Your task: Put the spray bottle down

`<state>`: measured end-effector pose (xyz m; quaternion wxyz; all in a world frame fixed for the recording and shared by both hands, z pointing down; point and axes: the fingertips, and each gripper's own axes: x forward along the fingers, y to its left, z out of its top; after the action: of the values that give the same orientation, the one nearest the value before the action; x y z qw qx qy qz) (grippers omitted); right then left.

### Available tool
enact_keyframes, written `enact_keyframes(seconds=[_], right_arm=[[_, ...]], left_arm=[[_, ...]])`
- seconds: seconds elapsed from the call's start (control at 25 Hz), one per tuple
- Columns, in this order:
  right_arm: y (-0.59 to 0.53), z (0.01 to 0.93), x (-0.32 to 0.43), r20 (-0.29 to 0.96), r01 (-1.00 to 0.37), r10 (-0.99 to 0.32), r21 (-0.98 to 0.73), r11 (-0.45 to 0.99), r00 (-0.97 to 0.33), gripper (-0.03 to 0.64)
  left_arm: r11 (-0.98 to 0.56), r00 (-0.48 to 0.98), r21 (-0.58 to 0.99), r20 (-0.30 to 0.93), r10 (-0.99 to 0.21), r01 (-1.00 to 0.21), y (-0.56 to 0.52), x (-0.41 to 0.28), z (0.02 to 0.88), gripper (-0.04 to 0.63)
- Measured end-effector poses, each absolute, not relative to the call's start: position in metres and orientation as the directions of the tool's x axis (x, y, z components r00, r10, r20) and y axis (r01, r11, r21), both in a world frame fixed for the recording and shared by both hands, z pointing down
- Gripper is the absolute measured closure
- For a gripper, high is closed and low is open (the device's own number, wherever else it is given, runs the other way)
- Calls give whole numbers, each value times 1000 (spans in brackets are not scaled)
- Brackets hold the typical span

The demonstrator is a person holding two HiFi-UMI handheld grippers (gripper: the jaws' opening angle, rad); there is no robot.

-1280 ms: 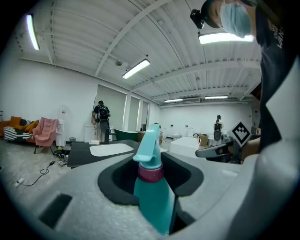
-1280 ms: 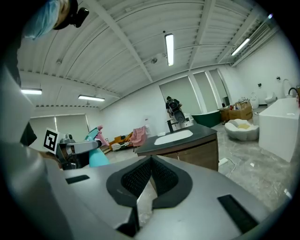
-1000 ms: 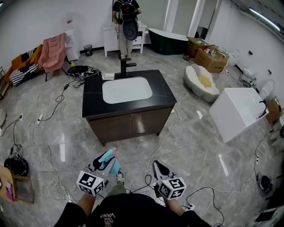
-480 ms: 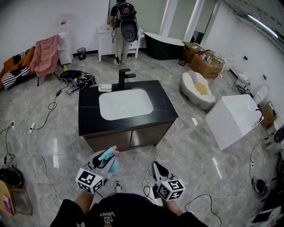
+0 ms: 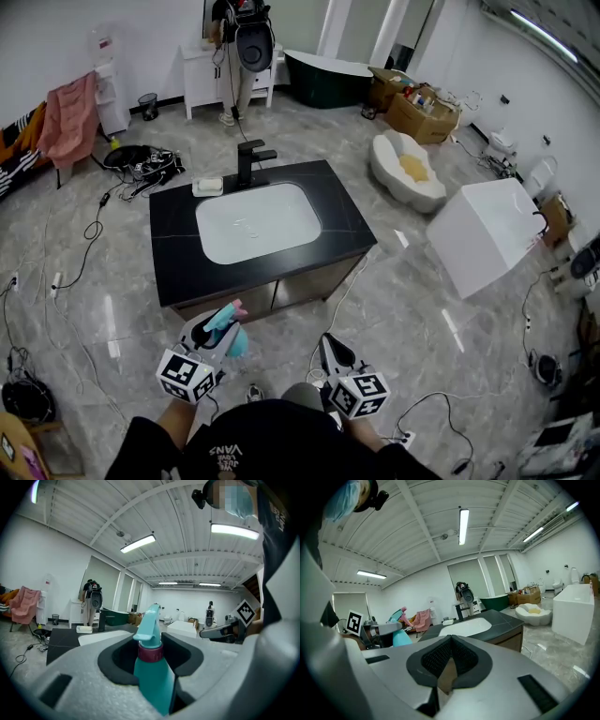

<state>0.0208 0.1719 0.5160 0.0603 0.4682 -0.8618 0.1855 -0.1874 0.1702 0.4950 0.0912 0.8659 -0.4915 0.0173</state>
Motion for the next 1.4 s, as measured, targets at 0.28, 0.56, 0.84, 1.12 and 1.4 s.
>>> enact_keyframes(seconds=[0.28,0.56,0.84,1.12,1.4], right_arm=[[151,520,33,302,-853,-803,-275,444,-515,615],[95,525,36,291,-841,-794,-283,461,-533,615],[18,520,61,275,-815,-772,-287,503,-573,615],[-62,521,93,282,-785,-734,-282,552,-618,615],[-117,523,113,290,-727,-667,-293,621,-687,615]], left_arm=[[-524,541,145,127,-831,-839,142,-183,494,436],[-505,524,152,142,-840,-850,92,-180,504,436],[-472,489,138,141,-861,-871,21,-154,498,436],[-437,451,127,133,-882,-891,-57,-120,492,436],[-391,403,105,131,-906,-914,-114,-90,486,436]])
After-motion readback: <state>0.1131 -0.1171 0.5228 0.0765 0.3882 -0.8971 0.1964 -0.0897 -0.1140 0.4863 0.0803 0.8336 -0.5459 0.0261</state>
